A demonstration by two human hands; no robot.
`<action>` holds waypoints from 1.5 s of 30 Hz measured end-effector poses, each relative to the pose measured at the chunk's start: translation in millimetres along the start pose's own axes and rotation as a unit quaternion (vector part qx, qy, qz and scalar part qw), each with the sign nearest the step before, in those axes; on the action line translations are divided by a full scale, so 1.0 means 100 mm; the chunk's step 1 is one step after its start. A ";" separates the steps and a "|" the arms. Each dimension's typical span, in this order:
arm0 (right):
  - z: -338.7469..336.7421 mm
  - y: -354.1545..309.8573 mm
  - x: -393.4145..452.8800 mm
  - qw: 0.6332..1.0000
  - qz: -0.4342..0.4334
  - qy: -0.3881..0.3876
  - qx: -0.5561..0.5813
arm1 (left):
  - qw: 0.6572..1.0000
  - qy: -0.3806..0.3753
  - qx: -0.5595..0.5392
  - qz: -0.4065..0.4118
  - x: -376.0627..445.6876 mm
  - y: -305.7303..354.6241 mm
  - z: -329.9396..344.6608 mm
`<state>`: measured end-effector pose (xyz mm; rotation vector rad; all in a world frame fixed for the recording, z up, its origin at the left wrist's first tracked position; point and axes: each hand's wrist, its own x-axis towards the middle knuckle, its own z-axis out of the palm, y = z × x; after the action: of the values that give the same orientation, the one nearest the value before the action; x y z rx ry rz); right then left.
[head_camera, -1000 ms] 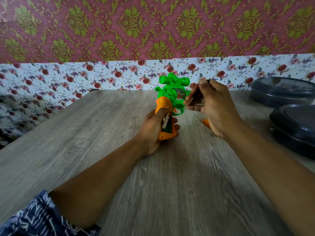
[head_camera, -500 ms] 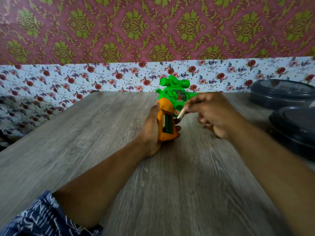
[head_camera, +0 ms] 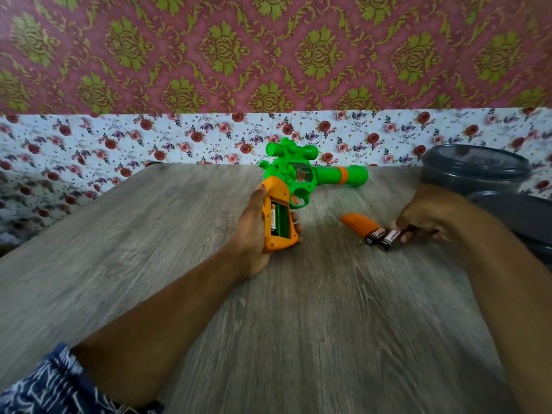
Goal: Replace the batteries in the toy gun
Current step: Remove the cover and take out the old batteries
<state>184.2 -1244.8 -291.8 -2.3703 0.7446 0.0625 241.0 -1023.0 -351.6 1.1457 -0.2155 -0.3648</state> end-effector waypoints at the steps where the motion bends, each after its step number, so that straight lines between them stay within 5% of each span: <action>1: 0.02 0.02 0.04 1.000 0.004 -0.005 -0.004 | 1.000 -0.001 0.000 -0.001 0.00 0.00 0.00; 13: 0.05 0.05 0.18 0.991 -0.007 0.107 -0.079 | 1.000 -0.006 0.016 0.007 0.00 0.00 0.00; 16: 0.04 -0.05 0.13 0.983 -0.095 0.158 -0.009 | 1.000 -0.001 0.017 0.008 0.00 -0.01 -0.02; 19: 0.27 -0.28 -0.07 0.958 -0.240 0.120 0.102 | 1.000 0.008 0.016 0.003 0.01 0.01 -0.01; 25: 0.79 -0.57 -0.35 0.903 -0.416 0.068 0.090 | 0.999 0.017 0.033 -0.002 0.01 0.00 0.04; 45: 0.88 -0.55 -0.33 0.900 -0.430 0.019 0.071 | 0.996 0.031 0.075 0.043 0.01 -0.04 0.06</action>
<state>198.2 -1141.3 -323.0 -2.3529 -0.3228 -0.3973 239.4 -1030.1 -352.9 1.2891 -0.2408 -0.2395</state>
